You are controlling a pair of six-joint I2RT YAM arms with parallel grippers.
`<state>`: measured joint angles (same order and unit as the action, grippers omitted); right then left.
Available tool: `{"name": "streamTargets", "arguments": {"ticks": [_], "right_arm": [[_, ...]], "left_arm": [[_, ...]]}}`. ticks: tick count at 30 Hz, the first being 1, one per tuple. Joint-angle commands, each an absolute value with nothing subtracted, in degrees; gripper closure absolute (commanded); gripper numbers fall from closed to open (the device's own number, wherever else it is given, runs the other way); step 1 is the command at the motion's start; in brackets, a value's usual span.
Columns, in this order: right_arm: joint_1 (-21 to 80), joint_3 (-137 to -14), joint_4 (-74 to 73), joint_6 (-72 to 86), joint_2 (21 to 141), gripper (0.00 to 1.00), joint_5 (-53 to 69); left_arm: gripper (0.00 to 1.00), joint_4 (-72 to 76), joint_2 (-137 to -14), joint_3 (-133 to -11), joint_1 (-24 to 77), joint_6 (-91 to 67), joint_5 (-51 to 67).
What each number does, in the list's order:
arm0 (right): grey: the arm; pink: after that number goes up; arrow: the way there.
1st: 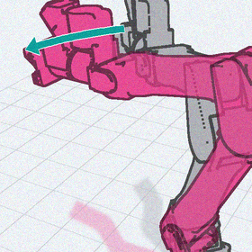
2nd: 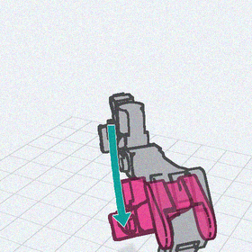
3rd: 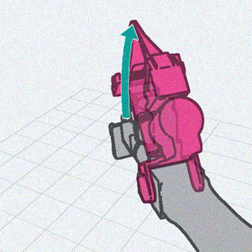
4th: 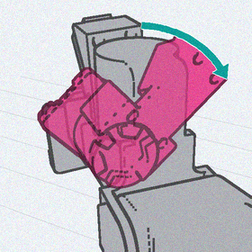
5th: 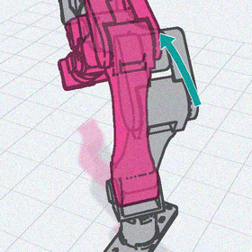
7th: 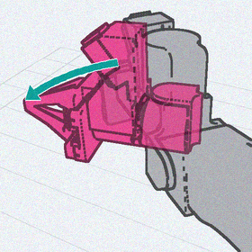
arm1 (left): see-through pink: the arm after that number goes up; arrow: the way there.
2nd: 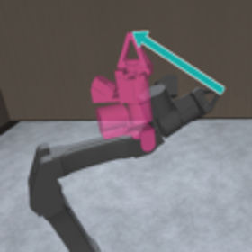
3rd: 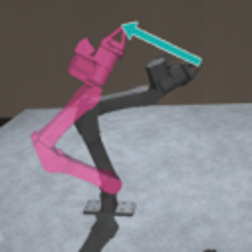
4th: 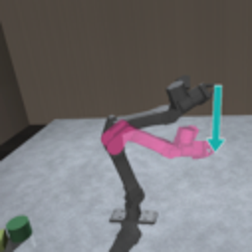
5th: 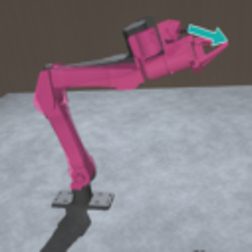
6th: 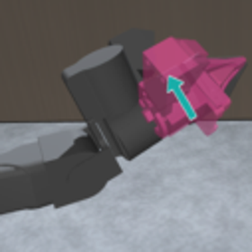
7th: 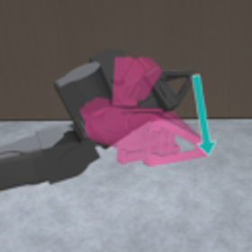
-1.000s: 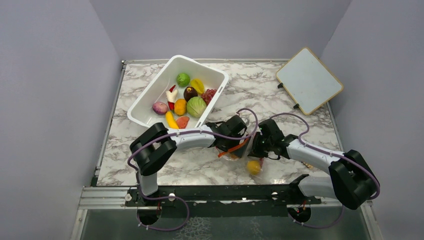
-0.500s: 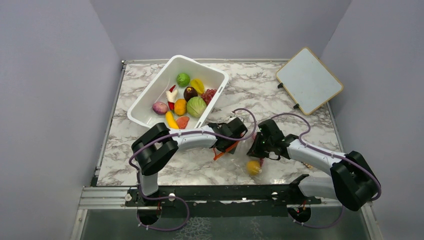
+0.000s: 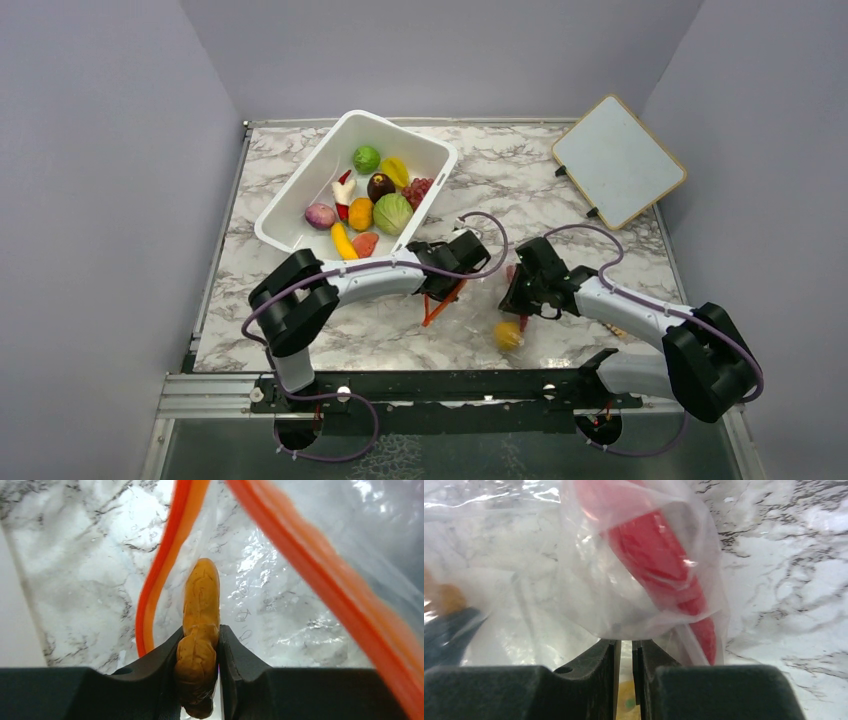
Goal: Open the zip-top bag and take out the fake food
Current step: Pick up the fake fruit from the zipper food storage bag, then place the fake fruit in the bin.
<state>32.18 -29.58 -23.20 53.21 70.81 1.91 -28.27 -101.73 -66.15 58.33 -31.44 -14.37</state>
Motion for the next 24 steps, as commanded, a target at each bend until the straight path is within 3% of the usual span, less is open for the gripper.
{"name": "streamTargets", "arguments": {"ticks": [1,12,24], "right_arm": [[32.2,-31.1,-28.7,50.8,71.0,0.84,-4.3],[32.2,-38.7,-33.8,45.8,72.9,0.84,-11.7],[32.2,-36.0,-32.2,47.2,71.2,0.84,-8.2]], "left_arm": [[0.83,-29.1,-95.1,-67.7,57.1,-30.6,-16.8],[0.89,-29.0,-87.9,-67.2,50.0,-29.9,-11.8],[0.90,-29.0,-79.4,-70.2,42.4,-27.5,-7.6]]}}
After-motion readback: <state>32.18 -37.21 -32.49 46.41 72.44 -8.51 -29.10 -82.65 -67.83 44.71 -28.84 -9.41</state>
